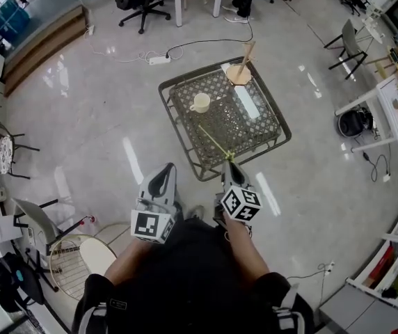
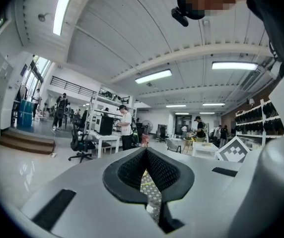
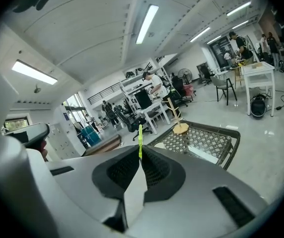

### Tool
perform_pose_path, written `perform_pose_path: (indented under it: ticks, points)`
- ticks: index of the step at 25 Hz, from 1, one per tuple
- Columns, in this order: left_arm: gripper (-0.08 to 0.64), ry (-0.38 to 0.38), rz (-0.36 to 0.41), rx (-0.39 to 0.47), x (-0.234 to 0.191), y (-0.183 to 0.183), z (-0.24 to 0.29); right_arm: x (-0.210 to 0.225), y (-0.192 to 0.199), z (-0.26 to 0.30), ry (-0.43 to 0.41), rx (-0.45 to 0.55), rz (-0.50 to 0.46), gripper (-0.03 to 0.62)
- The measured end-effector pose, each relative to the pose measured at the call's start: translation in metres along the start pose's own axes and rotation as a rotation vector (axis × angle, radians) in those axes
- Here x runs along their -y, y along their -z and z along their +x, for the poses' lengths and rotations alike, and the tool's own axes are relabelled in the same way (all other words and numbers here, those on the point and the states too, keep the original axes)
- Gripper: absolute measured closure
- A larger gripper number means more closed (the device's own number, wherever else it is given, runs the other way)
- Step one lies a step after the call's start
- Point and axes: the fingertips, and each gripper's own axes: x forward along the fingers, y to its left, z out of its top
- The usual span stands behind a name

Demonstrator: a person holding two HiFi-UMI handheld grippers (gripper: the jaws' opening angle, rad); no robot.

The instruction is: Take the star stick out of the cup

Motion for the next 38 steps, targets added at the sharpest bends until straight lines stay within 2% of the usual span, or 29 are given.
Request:
perform_pose_path:
  ticks: [12,16,25,38]
  points:
    - [0.545,0.03,0.001,0.05,-0.019,-0.019,-0.037,-0.058,-0.01,-0.06,0.025,0.086,-0.058,0.571]
    - [0.545,0.049,-0.018,0.042,-0.027,-0.013,-0.042,-0.076,-0.011,-0.073,0.036,0.115,-0.08,0.571]
    - [0.545,0.072,-0.032,0.042,-0.027,-0.004,-0.055,-0.089,-0.007,-0.095,0.051,0.137,-0.105,0.571]
    - [0.545,0.089,-0.042,0.034,-0.032,0.0,-0.058,-0.099,-0.001,-0.093,0.054,0.139,-0.11,0.571]
